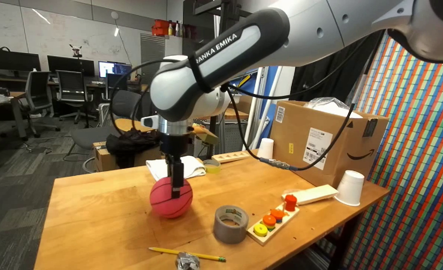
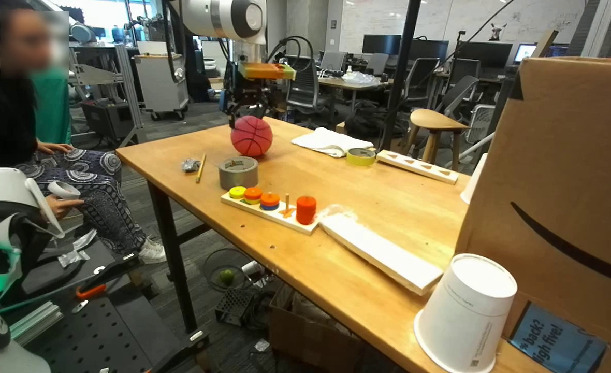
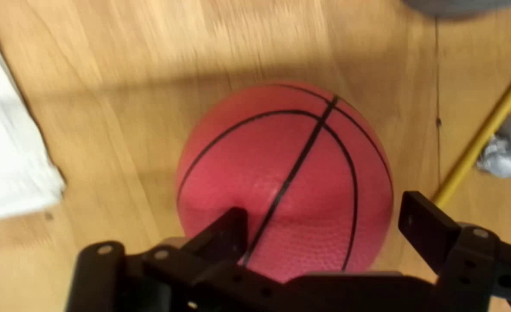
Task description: Push the ball on the table to the right.
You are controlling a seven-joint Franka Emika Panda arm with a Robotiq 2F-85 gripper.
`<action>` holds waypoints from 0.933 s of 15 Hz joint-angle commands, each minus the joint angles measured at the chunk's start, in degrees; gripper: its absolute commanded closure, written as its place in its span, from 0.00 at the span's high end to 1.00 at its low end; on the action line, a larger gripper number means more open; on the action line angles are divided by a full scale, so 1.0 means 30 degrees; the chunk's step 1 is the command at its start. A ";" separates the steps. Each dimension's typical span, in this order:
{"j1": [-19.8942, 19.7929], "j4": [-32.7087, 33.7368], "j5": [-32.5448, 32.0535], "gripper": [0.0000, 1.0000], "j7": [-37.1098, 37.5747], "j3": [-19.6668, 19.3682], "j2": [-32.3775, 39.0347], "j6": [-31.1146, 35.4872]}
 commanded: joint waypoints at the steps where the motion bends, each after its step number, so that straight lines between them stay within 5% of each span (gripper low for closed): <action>1: -0.1095 -0.0623 -0.2740 1.00 0.0682 -0.1916 -0.0365 -0.0824; 9: -0.2979 -0.1447 -1.0286 1.00 0.3191 -0.5521 -0.3499 -0.1218; 14: -0.2884 -0.4436 -1.1088 1.00 0.4599 -0.4199 -0.6831 -0.0962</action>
